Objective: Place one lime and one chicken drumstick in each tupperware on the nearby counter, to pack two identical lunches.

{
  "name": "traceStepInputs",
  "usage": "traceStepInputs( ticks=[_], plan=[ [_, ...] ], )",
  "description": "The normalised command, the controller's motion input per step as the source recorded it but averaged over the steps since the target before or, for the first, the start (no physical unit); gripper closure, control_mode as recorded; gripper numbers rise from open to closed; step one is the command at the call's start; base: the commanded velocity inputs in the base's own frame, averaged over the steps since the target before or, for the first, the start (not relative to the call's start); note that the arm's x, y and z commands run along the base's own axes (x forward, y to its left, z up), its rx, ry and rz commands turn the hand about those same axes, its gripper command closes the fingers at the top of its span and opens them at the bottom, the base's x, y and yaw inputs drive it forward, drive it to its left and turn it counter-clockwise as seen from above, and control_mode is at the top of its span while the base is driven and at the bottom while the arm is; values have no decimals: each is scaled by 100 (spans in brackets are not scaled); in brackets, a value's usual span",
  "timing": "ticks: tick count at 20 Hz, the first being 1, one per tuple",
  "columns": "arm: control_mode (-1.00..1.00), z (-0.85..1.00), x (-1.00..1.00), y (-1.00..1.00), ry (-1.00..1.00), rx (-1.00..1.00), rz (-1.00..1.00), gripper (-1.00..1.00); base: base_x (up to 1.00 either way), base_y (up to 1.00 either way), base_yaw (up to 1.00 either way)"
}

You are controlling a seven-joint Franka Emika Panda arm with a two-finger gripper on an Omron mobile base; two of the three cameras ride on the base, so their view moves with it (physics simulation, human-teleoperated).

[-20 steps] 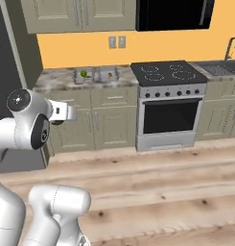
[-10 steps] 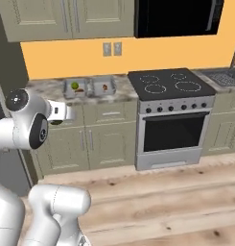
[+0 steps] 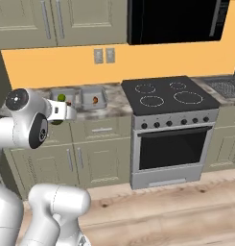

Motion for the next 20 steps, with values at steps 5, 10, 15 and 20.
traceStepInputs(
  ticks=[5,10,15,20],
  plan=[
    [100,0,0,0,0,0,0,100,56,-24,0],
    [100,0,0,0,0,0,0,100,49,0,0],
    [100,0,0,0,0,0,0,100,74,-1,6],
    [100,0,0,0,0,0,0,100,93,-18,12]
  ],
)
